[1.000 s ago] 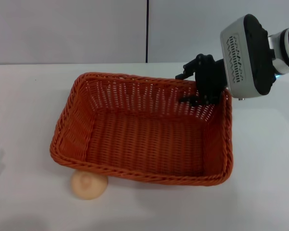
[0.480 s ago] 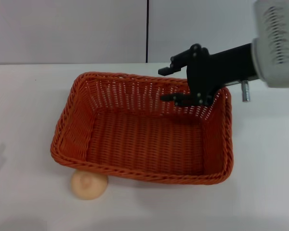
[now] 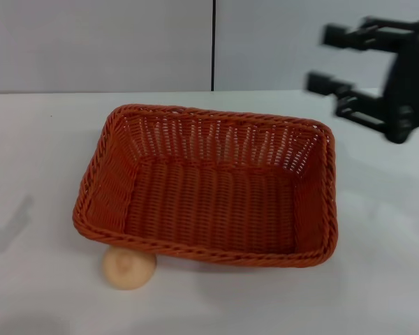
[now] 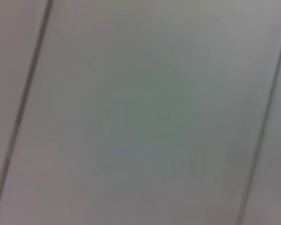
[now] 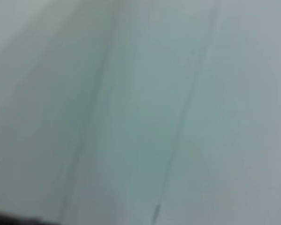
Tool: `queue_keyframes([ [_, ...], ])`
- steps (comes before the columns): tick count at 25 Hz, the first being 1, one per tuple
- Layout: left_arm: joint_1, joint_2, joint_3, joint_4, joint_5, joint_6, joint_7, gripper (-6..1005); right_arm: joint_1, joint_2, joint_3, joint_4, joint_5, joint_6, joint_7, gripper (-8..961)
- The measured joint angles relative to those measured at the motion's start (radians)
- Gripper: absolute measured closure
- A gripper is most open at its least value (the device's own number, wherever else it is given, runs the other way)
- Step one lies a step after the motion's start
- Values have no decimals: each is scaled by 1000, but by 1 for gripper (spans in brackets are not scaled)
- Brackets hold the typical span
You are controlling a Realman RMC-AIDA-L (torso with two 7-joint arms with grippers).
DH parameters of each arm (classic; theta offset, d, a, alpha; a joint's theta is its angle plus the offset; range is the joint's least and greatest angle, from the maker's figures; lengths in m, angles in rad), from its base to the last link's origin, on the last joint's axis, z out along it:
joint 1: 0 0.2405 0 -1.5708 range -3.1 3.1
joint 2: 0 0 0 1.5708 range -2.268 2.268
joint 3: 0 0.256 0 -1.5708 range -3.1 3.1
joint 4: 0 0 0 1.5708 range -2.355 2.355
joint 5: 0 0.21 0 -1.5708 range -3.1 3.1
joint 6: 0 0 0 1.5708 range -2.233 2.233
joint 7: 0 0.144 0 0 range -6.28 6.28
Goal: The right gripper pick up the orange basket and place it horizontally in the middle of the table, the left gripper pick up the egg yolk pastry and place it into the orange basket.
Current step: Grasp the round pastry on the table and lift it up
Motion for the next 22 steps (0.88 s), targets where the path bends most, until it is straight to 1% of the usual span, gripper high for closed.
queue_keyframes([
  [1, -1, 0, 0, -29, 23, 9, -25, 166, 0, 0, 0, 0, 0, 0, 0, 461],
  [2, -2, 2, -2, -120, 108, 36, -112, 166, -25, 1, 10, 26, 39, -3, -7, 461],
  [3, -3, 4, -5, -169, 153, 48, -157, 166, -60, 1, 38, 85, 108, -19, -11, 461],
  [4, -3, 4, -5, -169, 153, 48, -157, 166, -73, 1, 57, 120, 141, -36, -12, 461],
  [5, -3, 6, -7, -216, 198, 55, -199, 166, -82, 1, 82, 158, 170, -52, -12, 461],
  [6, -4, 10, -11, -366, 329, 66, -327, 166, -87, 0, 115, 207, 199, -79, -13, 461],
  [7, -3, 10, -15, -436, 384, 66, -378, 166, -88, -1, 167, 281, 234, -123, -14, 461],
  [8, -3, 10, -15, -436, 384, 66, -378, 166, -88, -1, 167, 281, 234, -123, -14, 461],
  [10, -3, 10, -15, -436, 384, 66, -378, 166, -81, -2, 239, 364, 256, -186, -15, 461],
  [11, -7, 3, -19, -596, 545, 62, -522, 166, -76, -2, 270, 393, 260, -211, -15, 461],
  [12, -7, 3, -19, -596, 545, 62, -522, 167, -76, -2, 270, 393, 260, -211, -15, 461],
  [13, -18, 0, -13, -669, 634, 50, -605, 167, -66, -2, 329, 450, 261, -258, -15, 461],
  [14, -18, 0, -13, -669, 634, 50, -605, 167, -66, -2, 329, 450, 261, -258, -15, 461],
  [15, -18, 0, -13, -669, 634, 50, -605, 167, -55, -2, 383, 500, 262, -300, -15, 461],
  [16, -39, -5, -11, -713, 725, 21, -669, 167, -49, -2, 404, 520, 262, -315, -15, 461],
  [17, -39, -5, -11, -713, 725, 21, -669, 167, -49, -2, 404, 520, 262, -315, -15, 461],
  [18, -67, -10, -11, -721, 801, -39, -721, 167, -40, -3, 448, 558, 262, -344, -15, 461],
  [19, -67, -10, -11, -721, 801, -39, -721, 167, -36, -3, 461, 569, 261, -355, -15, 461],
  [20, -76, -12, -8, -717, 826, -74, -753, 167, -33, -3, 471, 578, 258, -362, -15, 461],
  [22, -78, -13, -6, -716, 833, -94, -766, 167, -31, -4, 479, 583, 257, -366, -16, 461],
])
